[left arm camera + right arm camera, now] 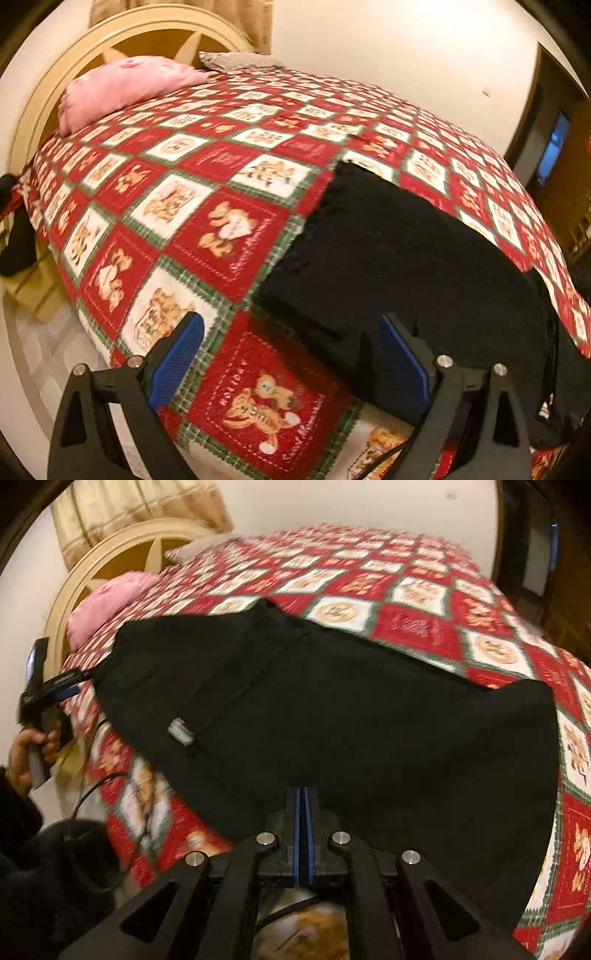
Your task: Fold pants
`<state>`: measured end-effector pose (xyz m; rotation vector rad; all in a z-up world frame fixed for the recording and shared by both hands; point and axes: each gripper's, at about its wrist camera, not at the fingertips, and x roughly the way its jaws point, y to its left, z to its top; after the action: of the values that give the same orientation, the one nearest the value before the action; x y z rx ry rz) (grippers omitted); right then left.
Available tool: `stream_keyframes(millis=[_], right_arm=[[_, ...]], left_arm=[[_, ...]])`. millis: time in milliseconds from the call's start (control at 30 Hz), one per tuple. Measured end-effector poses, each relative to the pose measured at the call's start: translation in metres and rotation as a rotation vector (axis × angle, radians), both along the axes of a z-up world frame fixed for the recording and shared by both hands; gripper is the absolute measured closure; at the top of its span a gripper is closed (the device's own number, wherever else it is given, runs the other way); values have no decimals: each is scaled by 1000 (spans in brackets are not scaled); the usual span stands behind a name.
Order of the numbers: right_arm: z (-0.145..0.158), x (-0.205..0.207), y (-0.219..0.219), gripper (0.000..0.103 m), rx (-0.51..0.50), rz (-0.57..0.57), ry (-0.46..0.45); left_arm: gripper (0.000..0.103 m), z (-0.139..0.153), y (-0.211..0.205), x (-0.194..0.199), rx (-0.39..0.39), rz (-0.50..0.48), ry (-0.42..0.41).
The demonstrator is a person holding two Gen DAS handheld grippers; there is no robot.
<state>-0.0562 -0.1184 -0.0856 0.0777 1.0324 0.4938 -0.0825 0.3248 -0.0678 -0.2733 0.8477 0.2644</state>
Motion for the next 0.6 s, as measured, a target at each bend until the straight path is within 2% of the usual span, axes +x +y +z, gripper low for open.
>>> stream_keyframes(millis=[67,200,233,267,333,400,500,600], right_arm=[[17,-1,0,100,62,-12,-22],[43,2,30,98,59,47,-152],[42,4,41,85,55,74,-165],[38,6,53,60,50,101,-160],[30,9,70,43,47,129,-159],[21,12,85,43,30,144,-161],[4,12,102,43,-57,159,-165],[-4,6,112,43,-110,185,-193]], left_arm=[[6,-3,2,1,-24,9,0],[6,-14,1,2,-96,8,18],[6,-18,2,1,-117,13,22],[6,-21,2,0,-137,23,25],[6,-24,4,-4,-162,49,23],[6,-25,7,-8,-181,78,10],[6,-29,10,-4,-237,92,4],[6,-28,6,4,-216,113,-6]])
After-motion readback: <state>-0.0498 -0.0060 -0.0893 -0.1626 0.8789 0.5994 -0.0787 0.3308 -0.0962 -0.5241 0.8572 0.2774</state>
